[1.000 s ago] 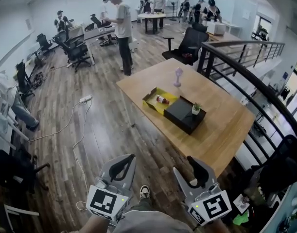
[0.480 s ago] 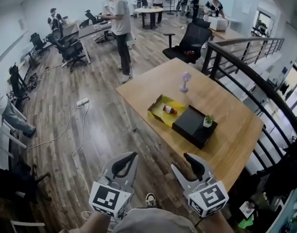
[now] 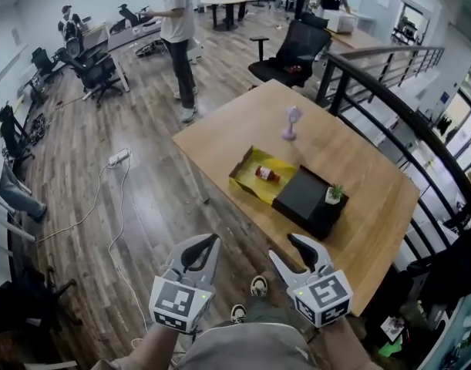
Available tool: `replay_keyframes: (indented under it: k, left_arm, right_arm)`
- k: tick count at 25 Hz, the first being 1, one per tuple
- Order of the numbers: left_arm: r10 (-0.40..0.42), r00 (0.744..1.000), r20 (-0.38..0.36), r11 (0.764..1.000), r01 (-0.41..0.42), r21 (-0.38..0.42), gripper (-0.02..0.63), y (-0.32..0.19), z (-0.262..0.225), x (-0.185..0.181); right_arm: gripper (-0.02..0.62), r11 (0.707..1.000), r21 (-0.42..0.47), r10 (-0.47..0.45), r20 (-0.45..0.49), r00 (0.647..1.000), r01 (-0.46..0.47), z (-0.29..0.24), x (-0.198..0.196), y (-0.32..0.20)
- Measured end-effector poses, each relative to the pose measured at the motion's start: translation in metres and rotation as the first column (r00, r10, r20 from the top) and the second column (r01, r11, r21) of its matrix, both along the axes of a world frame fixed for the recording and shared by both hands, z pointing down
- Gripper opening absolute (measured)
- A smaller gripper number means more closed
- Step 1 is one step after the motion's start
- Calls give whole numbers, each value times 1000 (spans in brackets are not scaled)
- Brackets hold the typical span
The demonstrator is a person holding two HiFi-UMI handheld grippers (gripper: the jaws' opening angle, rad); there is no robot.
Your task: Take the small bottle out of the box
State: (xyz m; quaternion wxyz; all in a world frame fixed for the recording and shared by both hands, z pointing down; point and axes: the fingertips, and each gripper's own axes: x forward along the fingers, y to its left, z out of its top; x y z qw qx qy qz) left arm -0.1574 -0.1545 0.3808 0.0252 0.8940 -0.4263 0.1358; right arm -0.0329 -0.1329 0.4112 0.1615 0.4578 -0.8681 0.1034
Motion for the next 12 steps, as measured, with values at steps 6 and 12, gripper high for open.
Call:
replay_keyframes:
  k: [6,12]
  left_arm:
    - [3,1000,13,998,-2,-58,2,-60,28,10]
    - [12,997,80,995,-4,-103,2,-126,50,22]
  right_arm:
    - [179,997,-74,-9,-25,1000,7,38,10,-60]
    - [181,989,-146,-6,-34,999,1,69,24,-129]
